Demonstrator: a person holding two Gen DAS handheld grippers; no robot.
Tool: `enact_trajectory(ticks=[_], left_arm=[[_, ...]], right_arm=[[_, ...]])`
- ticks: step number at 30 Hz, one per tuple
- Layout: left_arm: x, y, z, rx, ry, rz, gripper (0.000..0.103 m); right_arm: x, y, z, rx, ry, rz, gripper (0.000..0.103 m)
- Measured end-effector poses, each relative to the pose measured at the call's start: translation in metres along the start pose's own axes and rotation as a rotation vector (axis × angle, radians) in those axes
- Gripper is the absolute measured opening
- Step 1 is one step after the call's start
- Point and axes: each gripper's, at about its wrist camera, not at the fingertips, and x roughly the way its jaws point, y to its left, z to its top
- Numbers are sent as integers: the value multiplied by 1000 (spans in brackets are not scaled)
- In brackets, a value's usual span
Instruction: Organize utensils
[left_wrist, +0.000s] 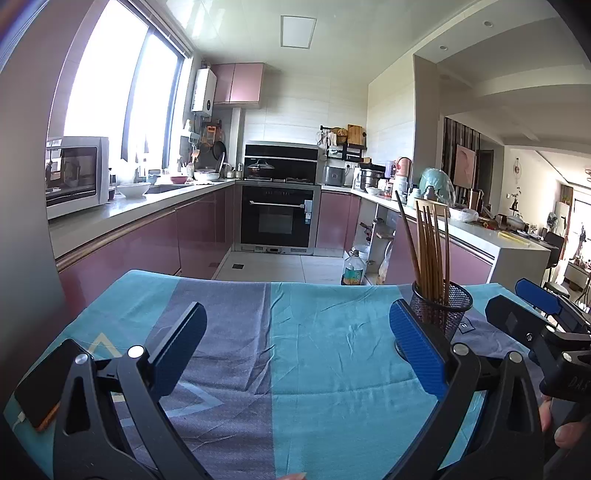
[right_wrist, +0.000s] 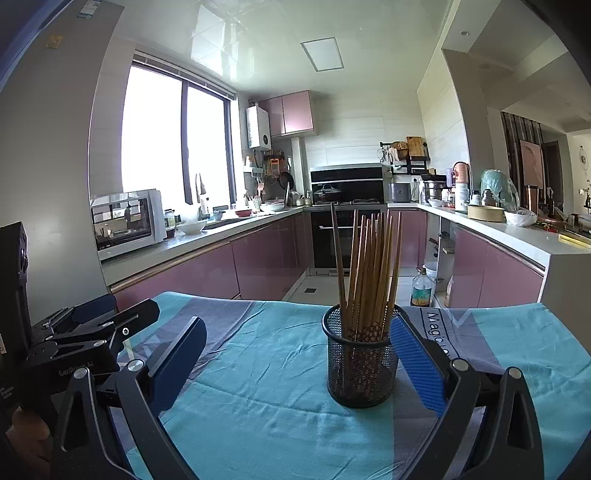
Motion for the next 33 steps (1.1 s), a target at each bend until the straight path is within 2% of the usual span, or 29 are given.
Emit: enact_trajectory(ticks=[33], left_arm=[[6, -5, -4, 1, -10, 0, 97]], right_arm=[[-5, -2, 2, 4, -32, -14, 96]])
